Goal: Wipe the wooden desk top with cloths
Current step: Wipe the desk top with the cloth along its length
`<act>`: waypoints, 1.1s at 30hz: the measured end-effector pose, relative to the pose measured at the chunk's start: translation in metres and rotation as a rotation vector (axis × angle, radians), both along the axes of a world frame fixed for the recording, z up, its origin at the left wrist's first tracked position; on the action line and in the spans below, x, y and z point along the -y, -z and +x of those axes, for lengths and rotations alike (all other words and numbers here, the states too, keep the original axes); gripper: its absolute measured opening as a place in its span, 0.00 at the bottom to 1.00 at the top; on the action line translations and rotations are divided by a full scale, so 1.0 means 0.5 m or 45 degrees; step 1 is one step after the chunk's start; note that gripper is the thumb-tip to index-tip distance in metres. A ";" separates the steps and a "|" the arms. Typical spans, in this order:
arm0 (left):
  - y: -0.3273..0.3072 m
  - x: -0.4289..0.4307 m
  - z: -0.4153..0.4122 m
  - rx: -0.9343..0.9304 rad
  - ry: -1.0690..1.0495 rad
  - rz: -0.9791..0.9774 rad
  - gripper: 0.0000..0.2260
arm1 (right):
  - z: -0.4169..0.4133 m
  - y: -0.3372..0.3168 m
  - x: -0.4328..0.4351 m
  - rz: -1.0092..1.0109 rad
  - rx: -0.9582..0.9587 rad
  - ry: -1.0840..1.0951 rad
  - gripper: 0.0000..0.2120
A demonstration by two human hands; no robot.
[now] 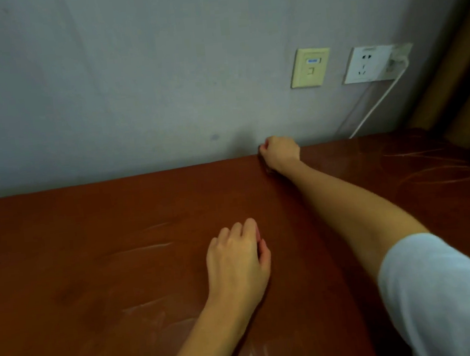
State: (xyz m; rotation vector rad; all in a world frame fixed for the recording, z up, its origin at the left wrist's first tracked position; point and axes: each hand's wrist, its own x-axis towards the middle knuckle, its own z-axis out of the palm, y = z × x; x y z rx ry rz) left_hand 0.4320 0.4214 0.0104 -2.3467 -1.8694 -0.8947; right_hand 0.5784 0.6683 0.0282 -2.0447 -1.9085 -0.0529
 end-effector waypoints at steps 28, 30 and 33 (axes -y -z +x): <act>0.002 -0.003 -0.001 0.010 -0.007 -0.002 0.07 | -0.020 0.007 0.004 0.044 0.085 -0.149 0.17; 0.000 -0.002 -0.001 0.009 -0.007 -0.007 0.07 | -0.024 0.012 0.055 0.064 0.094 -0.315 0.15; -0.001 -0.001 -0.002 -0.013 -0.003 -0.027 0.07 | 0.031 0.011 0.127 0.024 0.176 -0.578 0.12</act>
